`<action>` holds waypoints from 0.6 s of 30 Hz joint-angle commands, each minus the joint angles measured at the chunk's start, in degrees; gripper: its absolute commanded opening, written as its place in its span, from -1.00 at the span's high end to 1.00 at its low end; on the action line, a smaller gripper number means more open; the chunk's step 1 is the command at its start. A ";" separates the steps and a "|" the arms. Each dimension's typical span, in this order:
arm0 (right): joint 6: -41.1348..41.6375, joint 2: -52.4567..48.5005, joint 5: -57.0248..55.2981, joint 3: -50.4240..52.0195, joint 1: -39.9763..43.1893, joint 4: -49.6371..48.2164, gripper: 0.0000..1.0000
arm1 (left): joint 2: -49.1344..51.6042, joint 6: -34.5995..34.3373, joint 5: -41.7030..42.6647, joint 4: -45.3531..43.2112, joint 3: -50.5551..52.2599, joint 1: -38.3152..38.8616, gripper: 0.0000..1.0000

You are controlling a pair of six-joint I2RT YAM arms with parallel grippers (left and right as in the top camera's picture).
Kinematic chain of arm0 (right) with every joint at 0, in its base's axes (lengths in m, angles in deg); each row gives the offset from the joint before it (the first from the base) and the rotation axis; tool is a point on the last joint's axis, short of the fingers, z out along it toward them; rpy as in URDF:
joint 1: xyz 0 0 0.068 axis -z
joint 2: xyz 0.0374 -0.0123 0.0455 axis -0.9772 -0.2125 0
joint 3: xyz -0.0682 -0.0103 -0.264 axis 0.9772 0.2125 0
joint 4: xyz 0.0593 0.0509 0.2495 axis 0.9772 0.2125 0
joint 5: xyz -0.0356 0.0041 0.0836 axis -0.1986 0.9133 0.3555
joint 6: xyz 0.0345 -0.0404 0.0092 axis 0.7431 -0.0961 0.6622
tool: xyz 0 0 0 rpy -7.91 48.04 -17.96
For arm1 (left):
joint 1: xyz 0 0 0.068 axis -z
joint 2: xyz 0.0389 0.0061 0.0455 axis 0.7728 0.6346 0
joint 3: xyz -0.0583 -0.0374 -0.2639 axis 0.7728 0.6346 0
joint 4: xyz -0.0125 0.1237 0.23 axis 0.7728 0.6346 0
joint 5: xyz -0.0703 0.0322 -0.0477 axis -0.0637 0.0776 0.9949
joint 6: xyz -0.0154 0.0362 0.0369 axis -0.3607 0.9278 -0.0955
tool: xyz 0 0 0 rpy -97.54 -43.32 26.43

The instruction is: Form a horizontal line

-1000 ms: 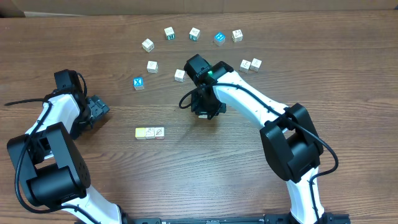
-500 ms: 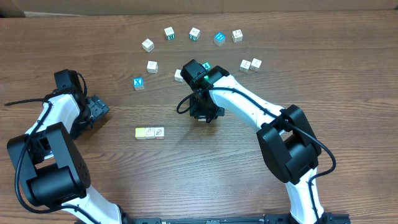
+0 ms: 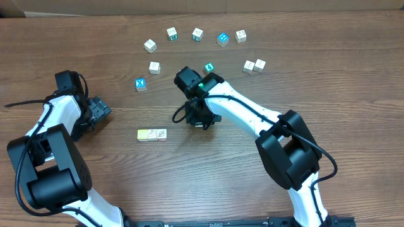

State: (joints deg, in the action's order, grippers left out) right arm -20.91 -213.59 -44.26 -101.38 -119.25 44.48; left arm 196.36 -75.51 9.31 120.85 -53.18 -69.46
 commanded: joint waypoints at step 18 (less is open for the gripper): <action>4.26 2.08 -2.51 0.35 -3.54 -0.09 0.76 | 1.01 -0.15 -0.37 0.35 0.37 0.15 -0.99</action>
State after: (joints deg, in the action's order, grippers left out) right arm -17.74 -213.59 -45.44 -101.38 -122.42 44.48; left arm 196.36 -75.54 9.31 120.85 -53.18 -69.46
